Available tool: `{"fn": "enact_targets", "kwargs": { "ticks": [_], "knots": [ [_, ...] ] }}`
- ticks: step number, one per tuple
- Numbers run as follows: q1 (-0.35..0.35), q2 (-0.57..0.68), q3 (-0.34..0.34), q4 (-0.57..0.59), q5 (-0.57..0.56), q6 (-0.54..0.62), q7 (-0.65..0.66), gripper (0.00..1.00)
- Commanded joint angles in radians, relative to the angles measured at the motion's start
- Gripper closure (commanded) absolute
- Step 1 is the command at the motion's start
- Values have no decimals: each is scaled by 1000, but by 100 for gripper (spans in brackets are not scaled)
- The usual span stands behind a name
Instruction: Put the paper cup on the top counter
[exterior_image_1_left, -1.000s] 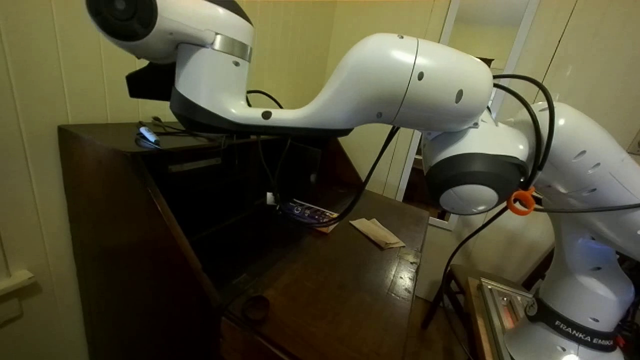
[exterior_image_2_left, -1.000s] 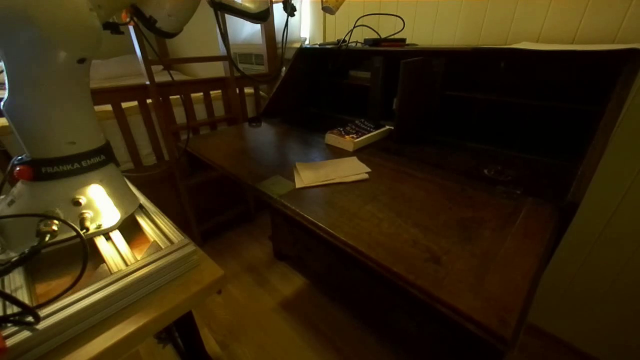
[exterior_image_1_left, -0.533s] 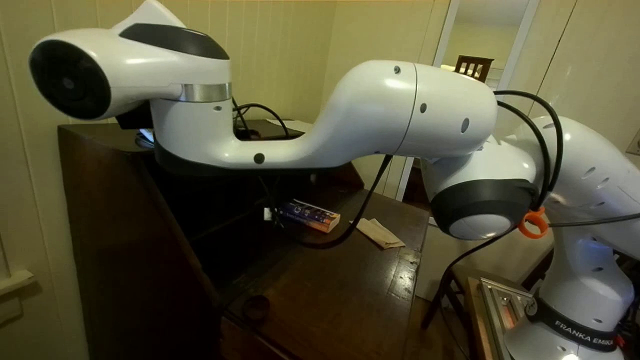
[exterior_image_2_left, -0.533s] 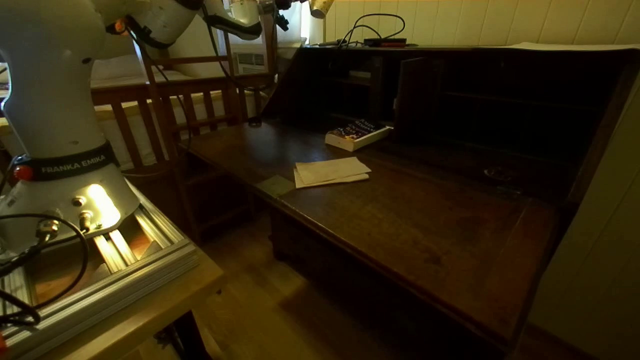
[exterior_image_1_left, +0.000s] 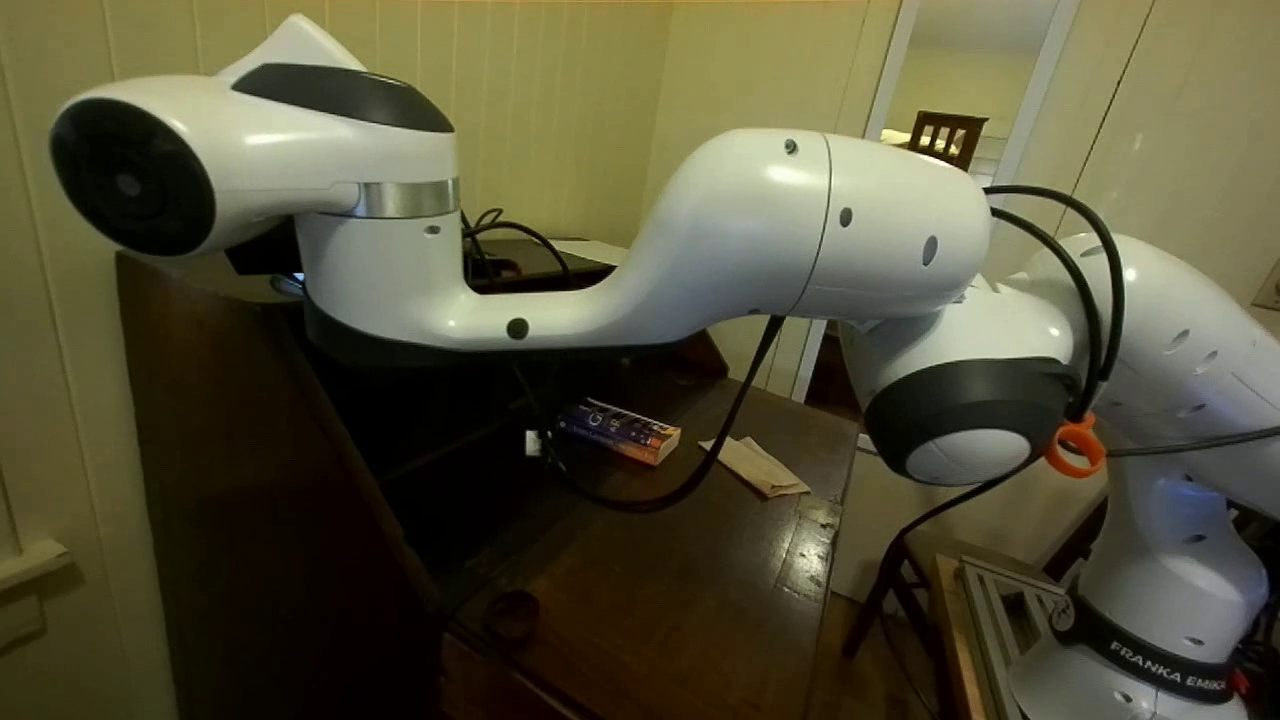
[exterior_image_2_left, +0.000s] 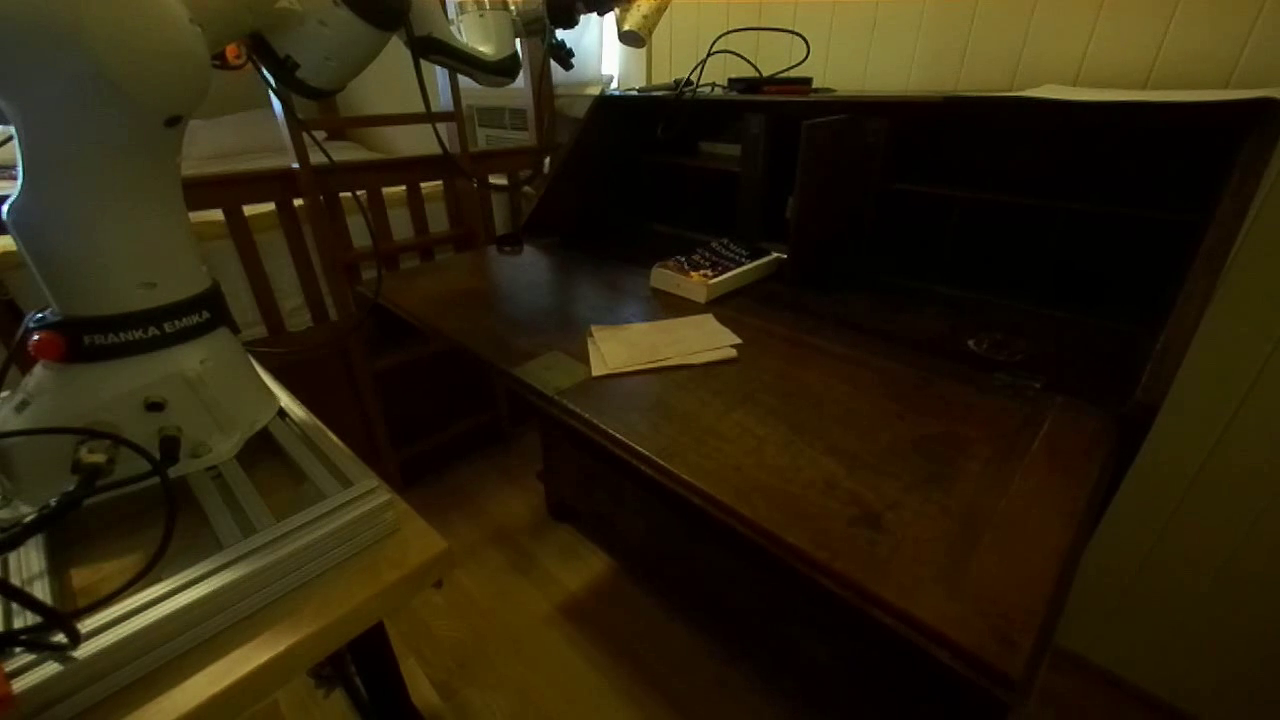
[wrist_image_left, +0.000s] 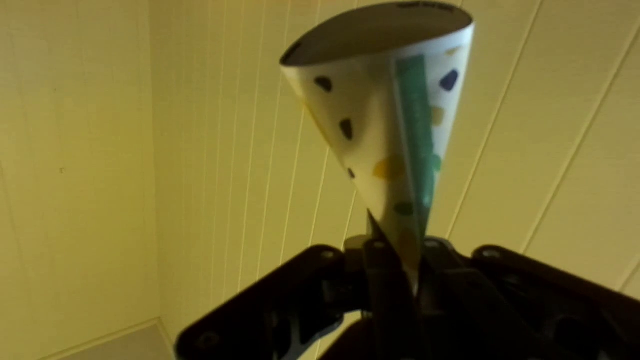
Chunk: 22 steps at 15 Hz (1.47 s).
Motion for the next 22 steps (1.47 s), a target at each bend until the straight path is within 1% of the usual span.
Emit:
{"fn": "enact_targets", "kwargs": {
  "ticks": [1, 3, 5, 10, 13, 20, 21, 22],
  "knots": [
    [28, 20, 3, 0, -123, -45, 93, 99],
    [45, 31, 8, 0, -186, -46, 169, 99],
    [43, 37, 30, 0, -234, 17, 290, 99],
    [20, 54, 101, -1, -316, 97, 581, 99],
    [0, 61, 132, -1, -351, 153, 711, 99],
    [-43, 85, 174, -2, -417, 292, 779, 99],
    [-47, 88, 177, -2, -424, 305, 779, 99],
    [-51, 89, 193, -2, -416, 299, 731, 99]
  ]
}}
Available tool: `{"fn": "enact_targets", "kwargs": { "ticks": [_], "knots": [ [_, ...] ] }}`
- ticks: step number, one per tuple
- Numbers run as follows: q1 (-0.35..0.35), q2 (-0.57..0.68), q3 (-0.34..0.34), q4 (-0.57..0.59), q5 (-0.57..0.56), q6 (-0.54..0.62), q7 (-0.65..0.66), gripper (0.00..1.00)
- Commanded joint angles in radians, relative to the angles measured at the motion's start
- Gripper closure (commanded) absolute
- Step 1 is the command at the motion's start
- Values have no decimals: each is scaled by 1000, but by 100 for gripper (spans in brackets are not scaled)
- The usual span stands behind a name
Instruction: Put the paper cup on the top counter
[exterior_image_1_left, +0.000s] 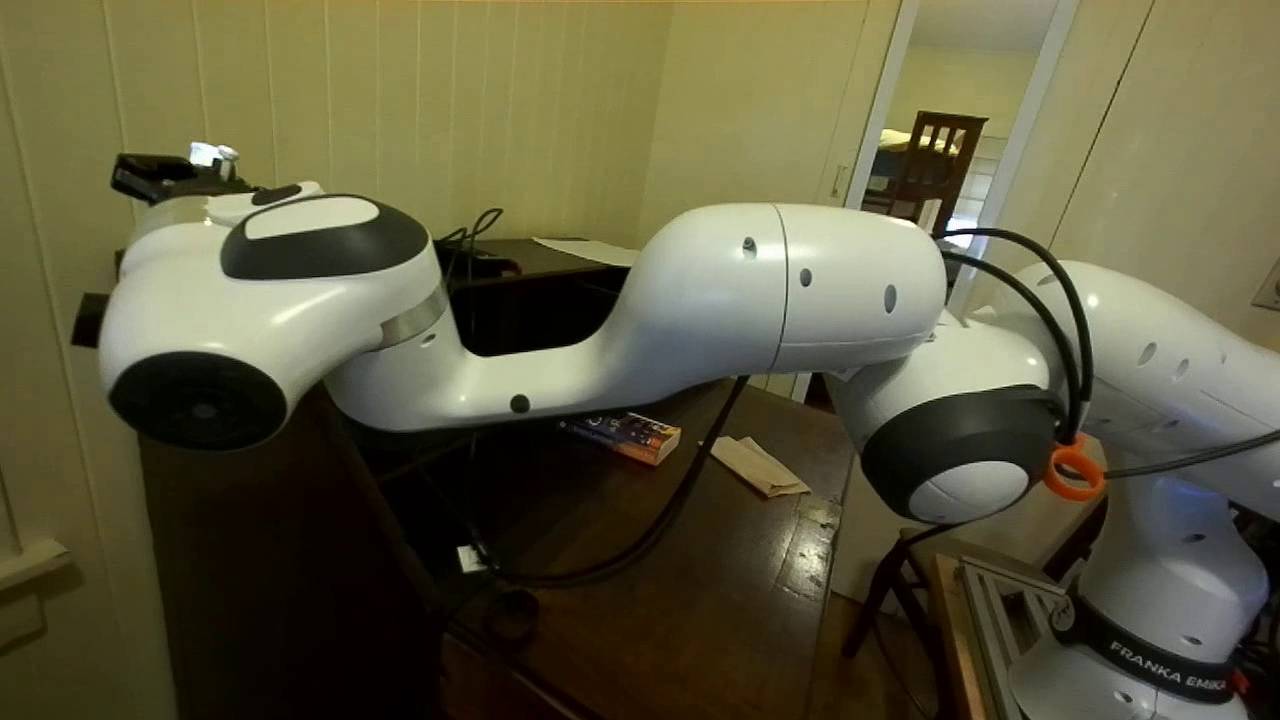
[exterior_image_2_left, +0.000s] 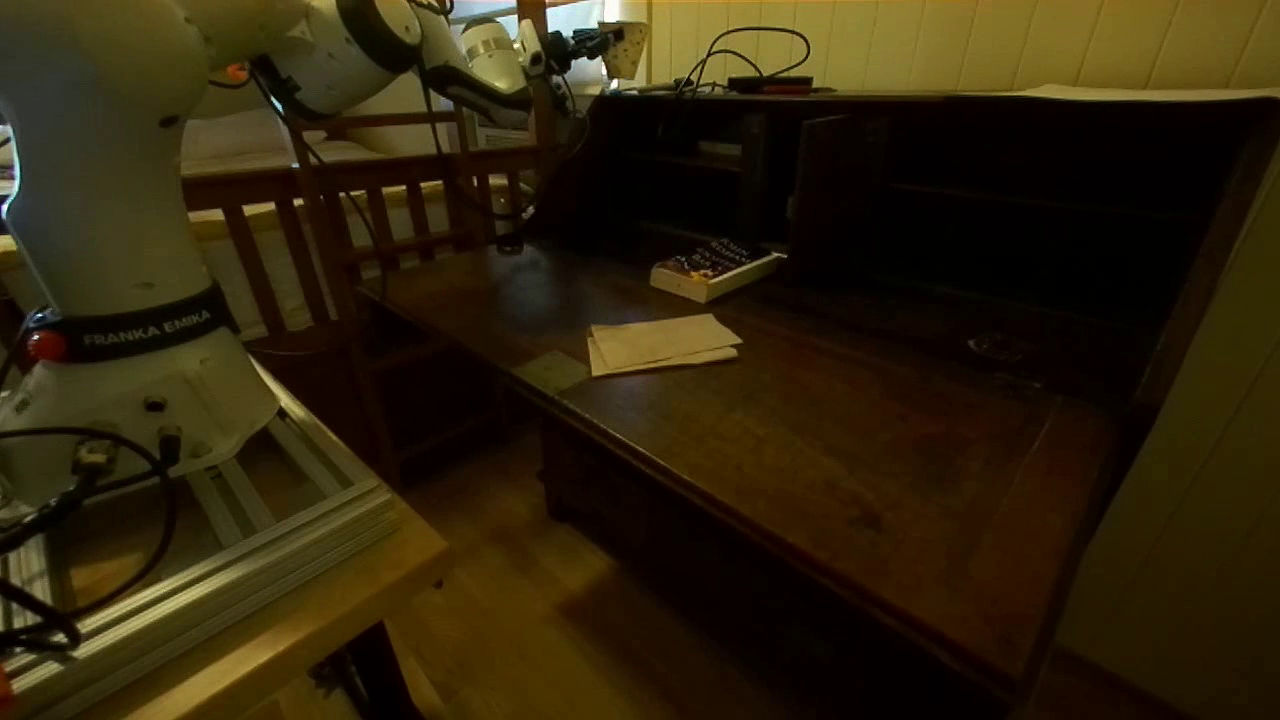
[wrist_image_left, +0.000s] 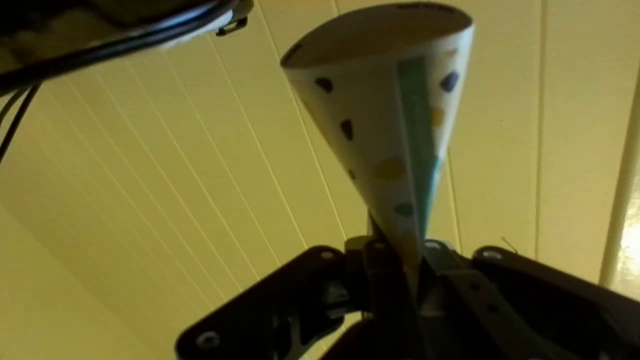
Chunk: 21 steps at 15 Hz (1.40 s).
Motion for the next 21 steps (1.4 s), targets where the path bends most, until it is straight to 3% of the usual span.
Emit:
{"fn": "enact_targets", "kwargs": {
  "ticks": [1, 3, 15, 16, 21],
  "knots": [
    [-11, 0, 39, 0, -34, -1, -4, 95],
    [-15, 4, 47, 0, -33, 1, -11, 99],
    [-19, 15, 70, 0, -21, -48, 5, 99],
    [-55, 27, 69, 0, -22, -40, 28, 99],
    [-93, 22, 85, 4, -20, -44, 14, 99]
  ]
}}
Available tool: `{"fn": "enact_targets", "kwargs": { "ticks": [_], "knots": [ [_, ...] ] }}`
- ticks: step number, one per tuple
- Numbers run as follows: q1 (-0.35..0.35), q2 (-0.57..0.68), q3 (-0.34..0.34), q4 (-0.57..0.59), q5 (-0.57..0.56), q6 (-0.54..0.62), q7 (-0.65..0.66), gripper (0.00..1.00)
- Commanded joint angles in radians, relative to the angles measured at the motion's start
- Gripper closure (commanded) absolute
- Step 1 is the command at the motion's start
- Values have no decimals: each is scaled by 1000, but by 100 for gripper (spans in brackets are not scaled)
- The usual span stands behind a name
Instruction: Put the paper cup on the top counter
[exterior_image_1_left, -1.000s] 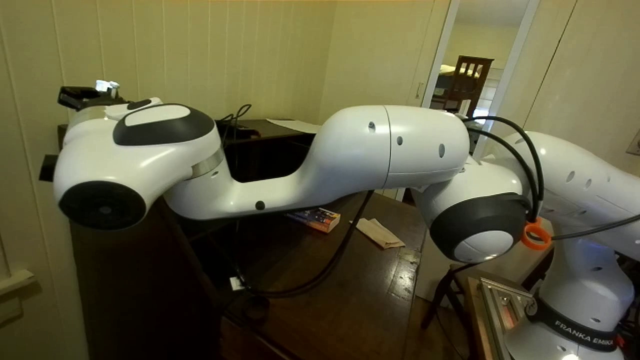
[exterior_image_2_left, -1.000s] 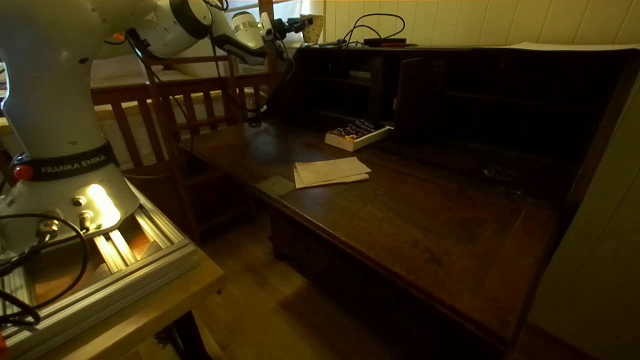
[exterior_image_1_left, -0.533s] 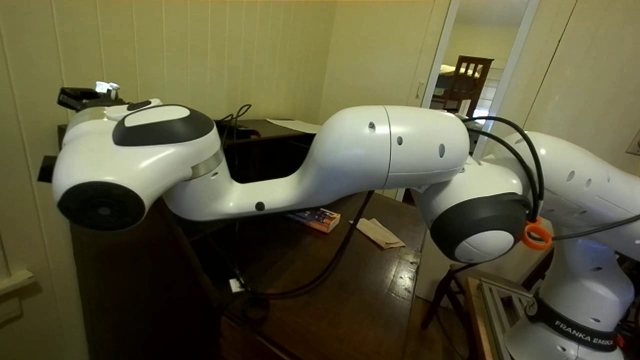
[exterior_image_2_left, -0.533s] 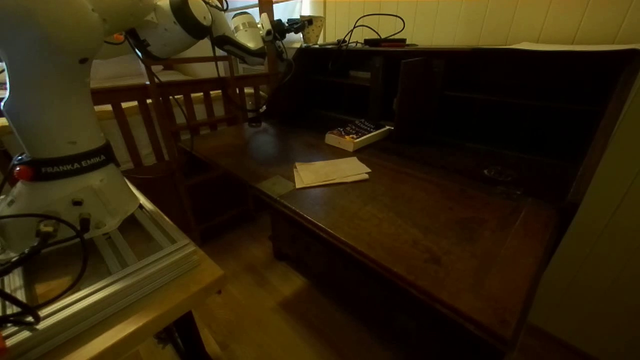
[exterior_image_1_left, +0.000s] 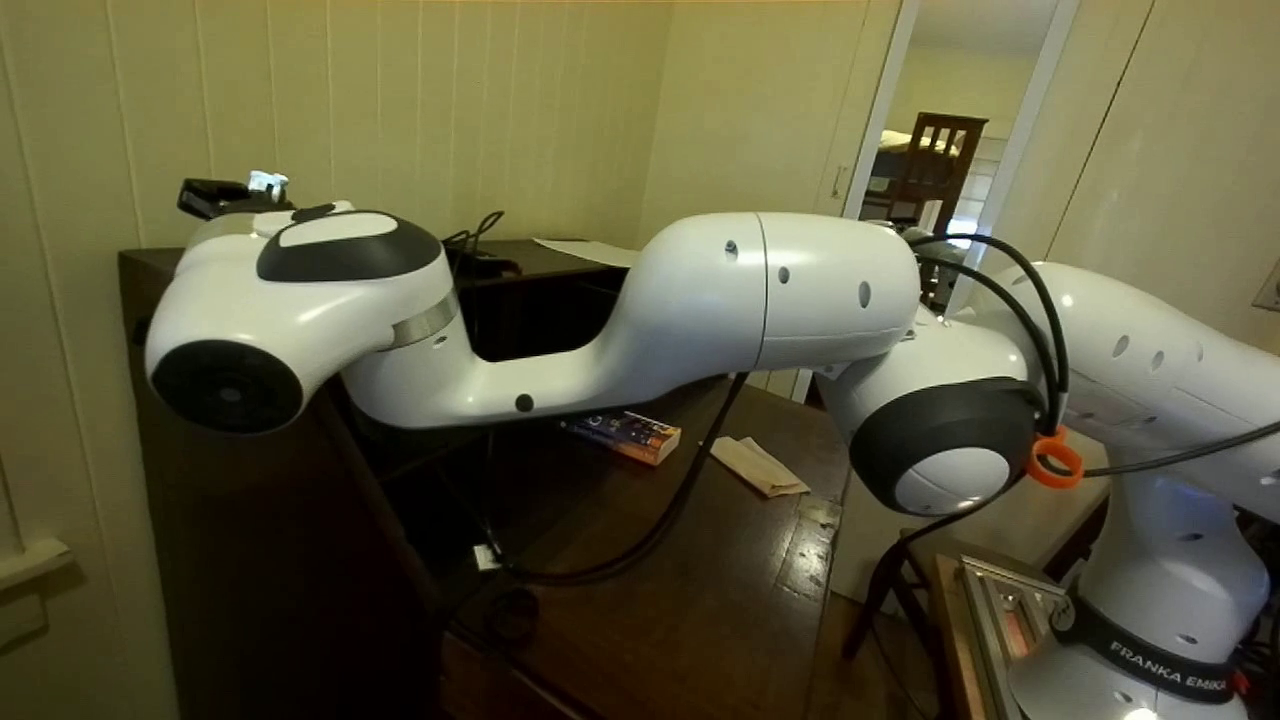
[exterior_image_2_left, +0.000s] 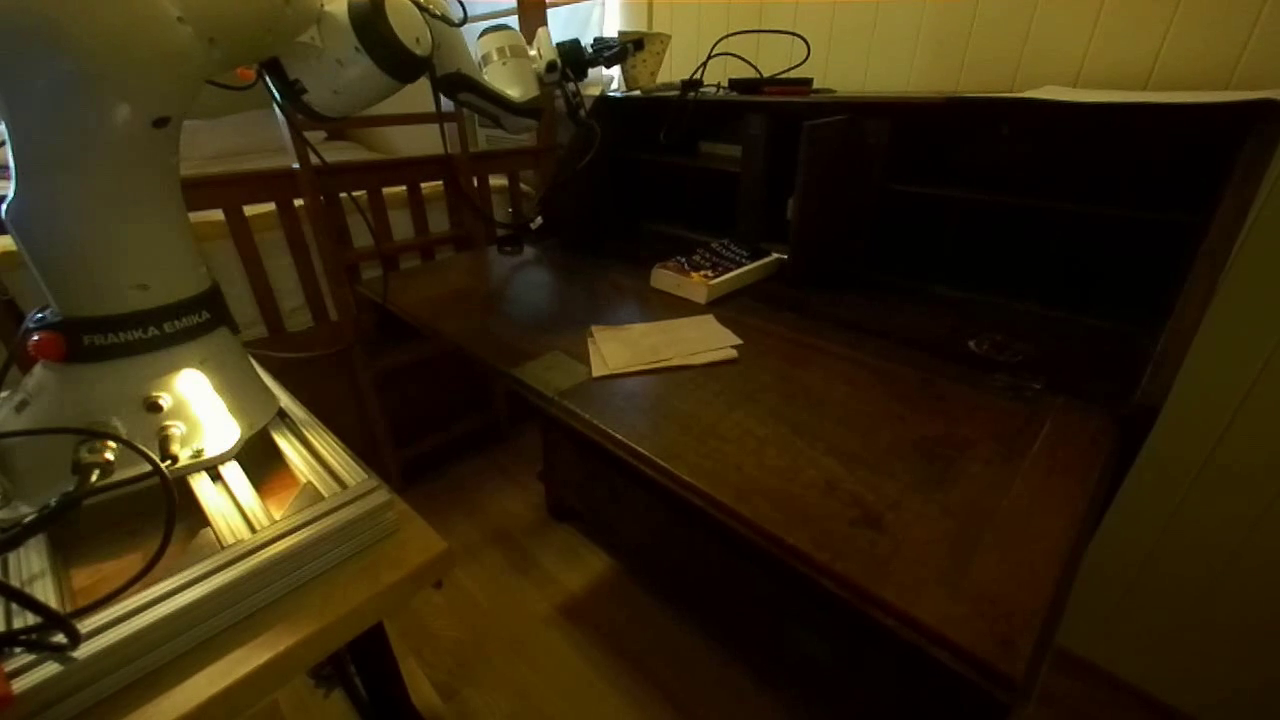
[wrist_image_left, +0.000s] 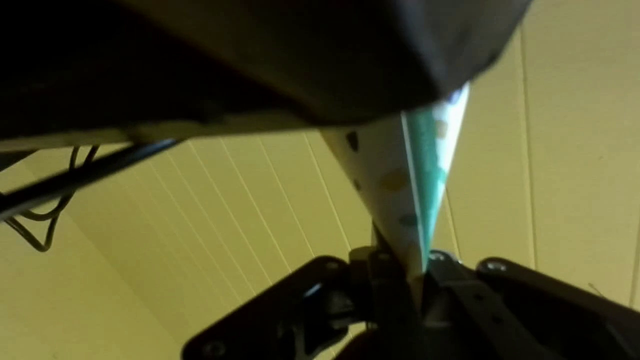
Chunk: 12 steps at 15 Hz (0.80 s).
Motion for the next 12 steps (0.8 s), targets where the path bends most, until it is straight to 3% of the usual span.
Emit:
{"fn": "enact_targets", "kwargs": {
  "ticks": [1, 3, 7, 12],
  "knots": [
    [-36, 11, 25, 0, -17, 15, 12, 70],
    [-41, 9, 33, 0, -19, 32, 11, 63],
    [-41, -1, 44, 0, -17, 65, -15, 34],
    [-11, -38, 52, 0, -15, 85, -173, 2]
  ]
}}
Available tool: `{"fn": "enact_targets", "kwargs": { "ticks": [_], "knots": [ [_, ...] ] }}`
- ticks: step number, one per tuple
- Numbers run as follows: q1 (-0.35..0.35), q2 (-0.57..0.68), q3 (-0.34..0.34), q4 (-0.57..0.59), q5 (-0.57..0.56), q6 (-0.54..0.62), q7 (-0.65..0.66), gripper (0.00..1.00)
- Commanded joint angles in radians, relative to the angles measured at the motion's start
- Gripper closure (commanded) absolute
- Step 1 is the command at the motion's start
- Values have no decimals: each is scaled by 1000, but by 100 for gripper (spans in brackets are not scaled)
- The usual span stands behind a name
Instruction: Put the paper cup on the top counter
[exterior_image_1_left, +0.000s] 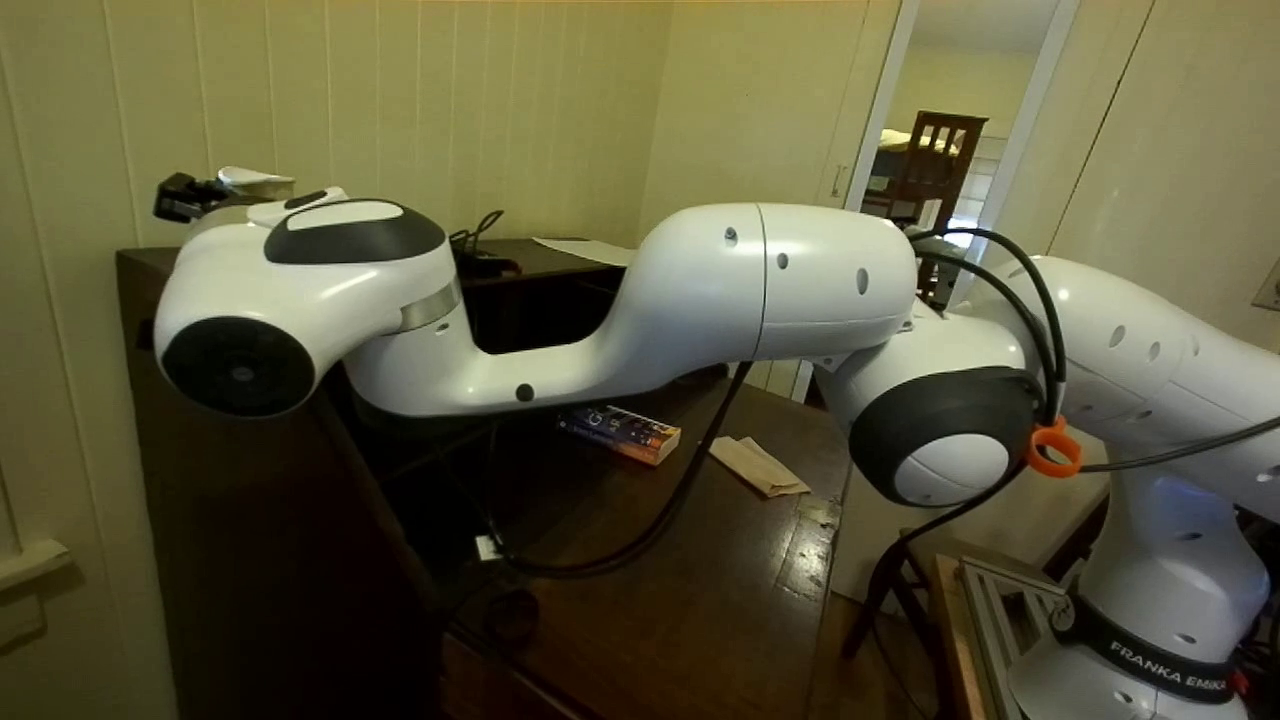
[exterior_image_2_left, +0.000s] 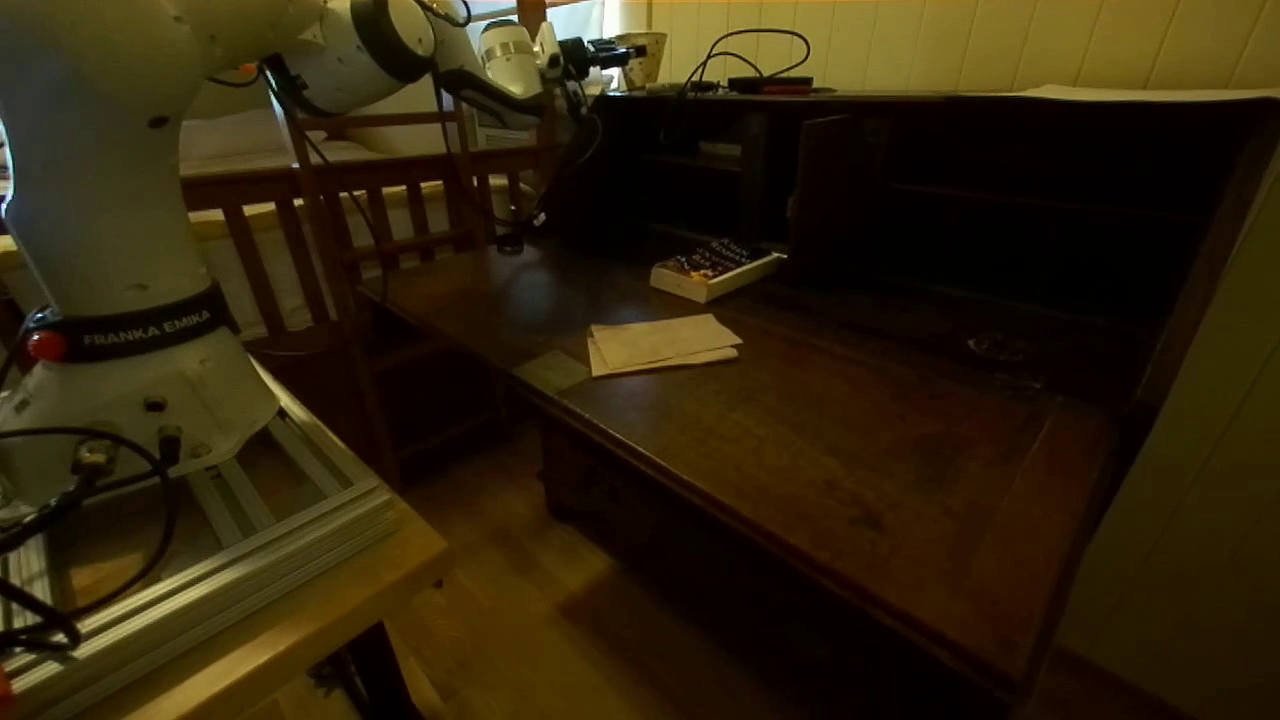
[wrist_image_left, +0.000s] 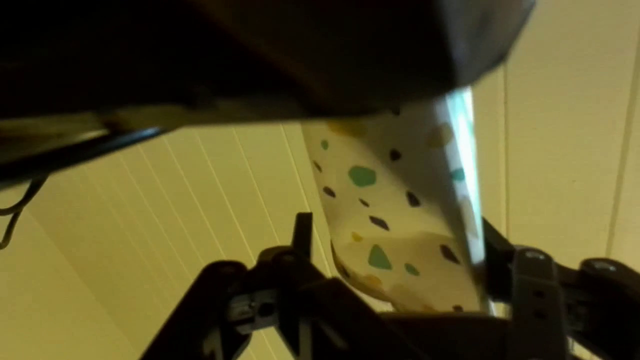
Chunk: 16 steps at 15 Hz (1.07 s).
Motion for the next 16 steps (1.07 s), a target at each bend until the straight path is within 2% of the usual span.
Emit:
{"fn": "enact_targets", "kwargs": {
  "ticks": [1, 9, 16],
  "knots": [
    [15, -29, 15, 1, -14, 14, -104, 0],
    [62, -140, 71, 17, 29, -1, -364, 0],
    [74, -245, 39, 37, -19, 7, -362, 0]
  ]
}}
